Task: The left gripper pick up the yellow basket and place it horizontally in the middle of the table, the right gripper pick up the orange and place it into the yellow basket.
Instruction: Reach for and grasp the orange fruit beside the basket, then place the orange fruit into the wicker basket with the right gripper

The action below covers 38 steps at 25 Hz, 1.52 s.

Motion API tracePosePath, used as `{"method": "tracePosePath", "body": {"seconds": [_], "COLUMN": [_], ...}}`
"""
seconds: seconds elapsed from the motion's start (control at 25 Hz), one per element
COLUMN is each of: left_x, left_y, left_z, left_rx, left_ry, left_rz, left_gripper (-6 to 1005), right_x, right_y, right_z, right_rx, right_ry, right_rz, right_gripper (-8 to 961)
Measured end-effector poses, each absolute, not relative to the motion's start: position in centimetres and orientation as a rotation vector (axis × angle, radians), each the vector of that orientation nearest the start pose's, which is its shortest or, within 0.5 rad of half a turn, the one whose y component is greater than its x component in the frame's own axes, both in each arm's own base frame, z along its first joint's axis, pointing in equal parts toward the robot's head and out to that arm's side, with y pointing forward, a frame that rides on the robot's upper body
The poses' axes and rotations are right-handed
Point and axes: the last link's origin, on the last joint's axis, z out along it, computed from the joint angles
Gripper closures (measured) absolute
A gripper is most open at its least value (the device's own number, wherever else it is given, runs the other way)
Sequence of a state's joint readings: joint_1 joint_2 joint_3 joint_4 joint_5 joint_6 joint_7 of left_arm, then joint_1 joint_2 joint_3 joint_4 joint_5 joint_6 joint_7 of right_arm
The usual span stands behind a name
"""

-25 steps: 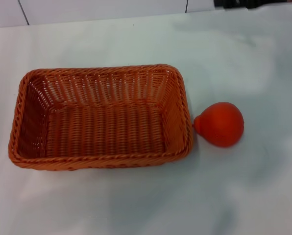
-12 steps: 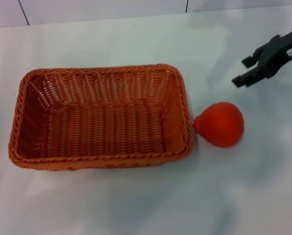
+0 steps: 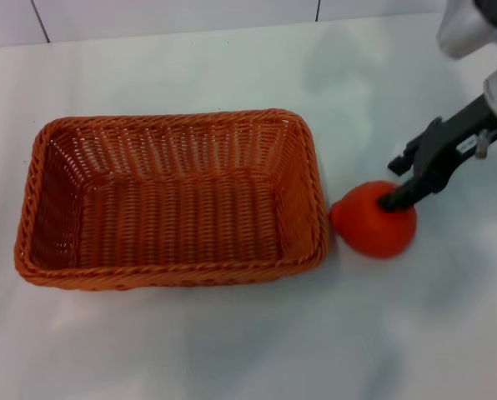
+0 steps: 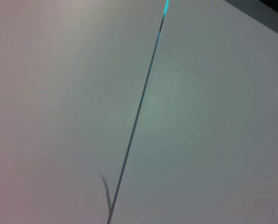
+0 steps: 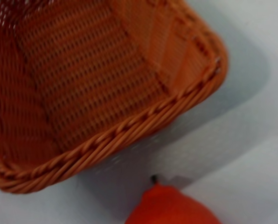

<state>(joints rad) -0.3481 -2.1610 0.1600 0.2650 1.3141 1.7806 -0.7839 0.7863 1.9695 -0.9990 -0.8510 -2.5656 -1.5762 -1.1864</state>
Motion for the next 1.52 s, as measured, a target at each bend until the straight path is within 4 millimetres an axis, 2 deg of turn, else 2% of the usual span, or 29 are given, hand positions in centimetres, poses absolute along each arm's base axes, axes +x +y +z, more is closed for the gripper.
{"method": "tracePosePath", "body": {"seconds": [0.28, 0.84, 1.04, 1.2, 1.28, 1.36, 1.44, 1.52], "left_x": [-31.0, -31.2, -31.2, -31.3, -31.3, -31.3, -31.3, -31.3], "left_y": [26.7, 26.2, 26.1, 26.0, 26.0, 26.0, 26.0, 26.0], "left_z": [5.4, 5.4, 5.5, 5.5, 5.5, 5.5, 5.6, 5.6], "left_rx": [-1.482, -1.474, -1.467, -1.466, -1.466, -1.464, -1.463, -1.463], "left_ry": [-0.409, -0.431, -0.43, -0.43, -0.43, -0.43, -0.431, -0.43], "left_rz": [-1.346, -1.363, -1.365, -1.365, -1.365, -1.364, -1.364, -1.364], "left_gripper": [479, 479, 479, 479, 479, 479, 479, 479], "right_x": [23.5, 23.0, 23.0, 23.3, 23.2, 22.3, 21.8, 20.3], "right_y": [38.0, 38.0, 38.6, 40.0, 40.2, 41.2, 41.4, 41.6], "right_z": [1.3, 1.0, 2.4, 5.5, 6.1, 7.5, 7.6, 7.6], "right_rx": [0.665, 0.628, 0.661, 0.738, 0.75, 0.765, 0.757, 0.738], "right_ry": [2.714, 2.749, 2.822, 2.966, 2.999, 3.127, 3.183, 3.315], "right_rz": [0.19, 0.166, 0.236, 0.43, 0.472, 0.613, 0.641, 0.671], "right_gripper": [230, 717, 738, 755, 763, 782, 801, 819]}}
